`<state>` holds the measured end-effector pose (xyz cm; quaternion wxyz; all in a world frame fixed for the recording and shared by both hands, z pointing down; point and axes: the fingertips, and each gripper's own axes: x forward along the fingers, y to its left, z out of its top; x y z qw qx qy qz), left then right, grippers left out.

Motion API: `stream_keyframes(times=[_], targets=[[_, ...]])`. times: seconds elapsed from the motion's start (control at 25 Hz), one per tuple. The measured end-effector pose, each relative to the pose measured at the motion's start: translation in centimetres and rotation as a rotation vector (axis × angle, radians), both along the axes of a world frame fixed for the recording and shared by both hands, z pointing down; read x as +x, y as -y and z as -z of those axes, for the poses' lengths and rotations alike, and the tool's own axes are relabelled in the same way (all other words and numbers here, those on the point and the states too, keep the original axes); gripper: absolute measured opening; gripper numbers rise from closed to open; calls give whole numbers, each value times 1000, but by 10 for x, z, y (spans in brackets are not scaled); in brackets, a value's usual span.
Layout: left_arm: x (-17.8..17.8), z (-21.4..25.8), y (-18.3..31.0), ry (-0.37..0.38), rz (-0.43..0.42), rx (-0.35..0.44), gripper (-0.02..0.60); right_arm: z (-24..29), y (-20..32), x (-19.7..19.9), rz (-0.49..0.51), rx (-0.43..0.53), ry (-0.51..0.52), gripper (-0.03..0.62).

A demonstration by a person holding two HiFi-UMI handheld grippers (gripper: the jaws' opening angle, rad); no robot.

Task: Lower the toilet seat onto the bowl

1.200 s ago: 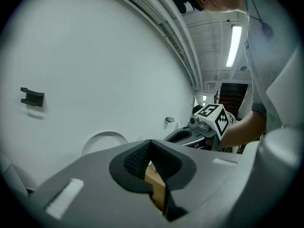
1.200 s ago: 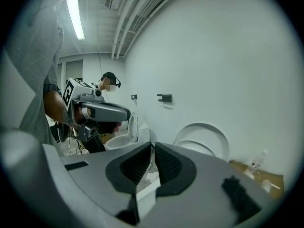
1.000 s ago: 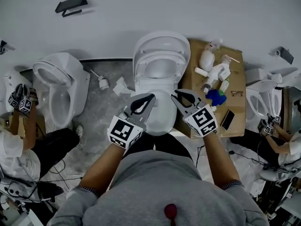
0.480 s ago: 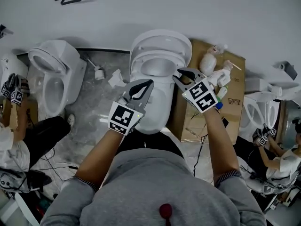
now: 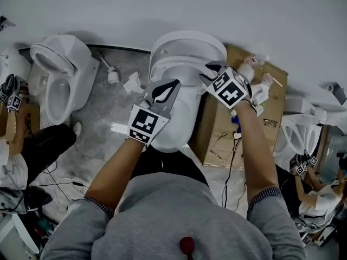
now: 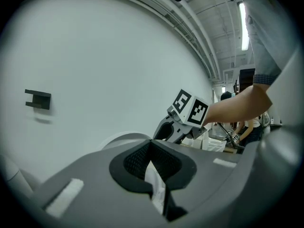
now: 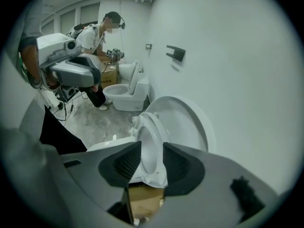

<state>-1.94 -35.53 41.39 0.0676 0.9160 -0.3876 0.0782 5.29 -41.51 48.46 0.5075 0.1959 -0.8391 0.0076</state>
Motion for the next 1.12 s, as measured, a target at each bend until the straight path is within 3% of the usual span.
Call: stream_keyframes(times=[0.52,0.88,1.0,1.12], targets=[[3,-18,37,-16,52,-17,9,-47,50,-10,134,-22,-157,162],[-7,-29,38,-14,80,-49,9,-72,58,-16,166,-69,-189,160],[-11,-32,37,-24,93,-61,9,-76,55,-16,182,-77,-201,104],[-12,-32,37,-26,93,-62,9,-76,53,-16,197,-68,-222,98]])
